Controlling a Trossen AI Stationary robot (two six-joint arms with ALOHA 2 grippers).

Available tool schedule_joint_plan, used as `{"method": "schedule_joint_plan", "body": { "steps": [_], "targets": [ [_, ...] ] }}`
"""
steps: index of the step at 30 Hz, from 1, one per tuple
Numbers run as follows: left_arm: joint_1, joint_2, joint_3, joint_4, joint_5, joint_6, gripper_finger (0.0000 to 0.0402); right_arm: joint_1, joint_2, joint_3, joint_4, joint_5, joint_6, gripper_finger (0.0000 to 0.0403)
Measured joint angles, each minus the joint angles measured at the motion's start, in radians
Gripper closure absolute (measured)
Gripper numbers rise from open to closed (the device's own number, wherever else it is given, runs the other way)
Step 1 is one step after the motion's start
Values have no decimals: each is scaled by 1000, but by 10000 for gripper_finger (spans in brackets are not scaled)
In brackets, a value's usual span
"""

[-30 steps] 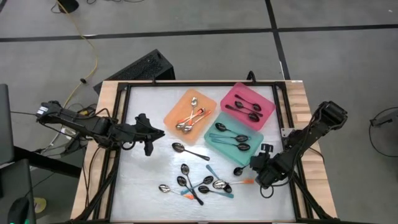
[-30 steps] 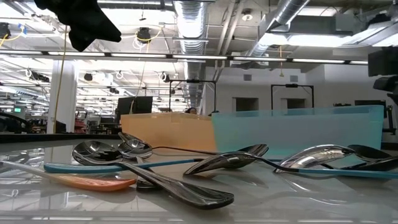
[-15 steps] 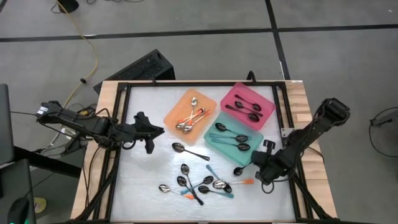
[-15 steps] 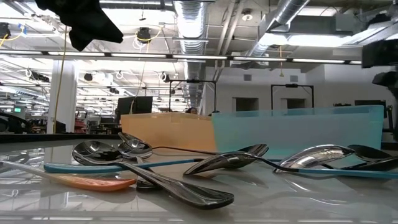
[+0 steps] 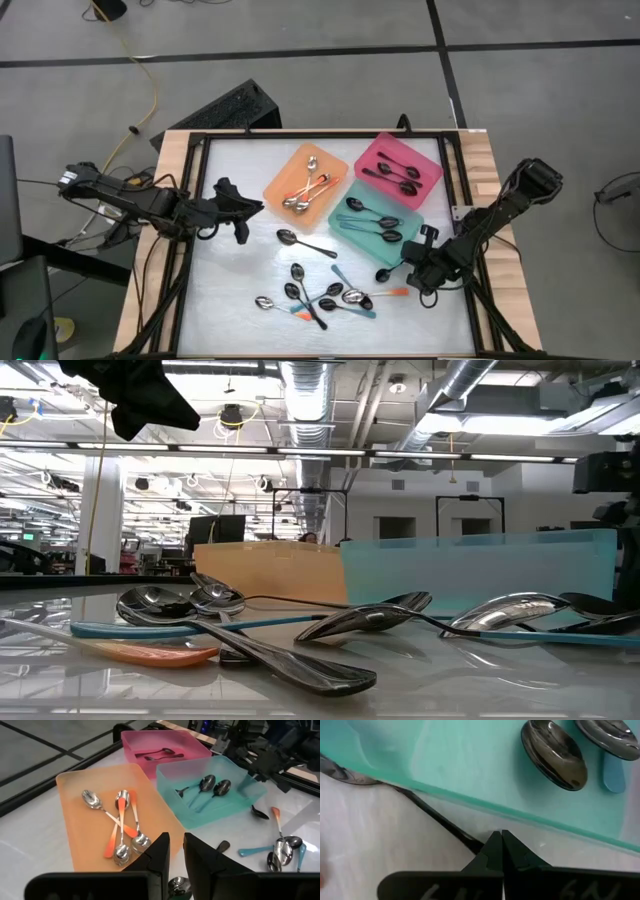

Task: Sort silverware by color (type)
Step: Put the black spoon into the pink bin

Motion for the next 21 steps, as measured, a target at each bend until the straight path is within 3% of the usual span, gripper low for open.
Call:
{"method": "schedule_joint_plan", "body": {
  "steps": [11, 21],
  "targets": [
    [1, 0, 0, 0, -7, 0, 360, 80, 0, 38, 30, -101, 67, 399],
    [1, 0, 0, -22, -29, 1, 360, 157, 0, 78, 24, -116, 148, 399]
  ]
}}
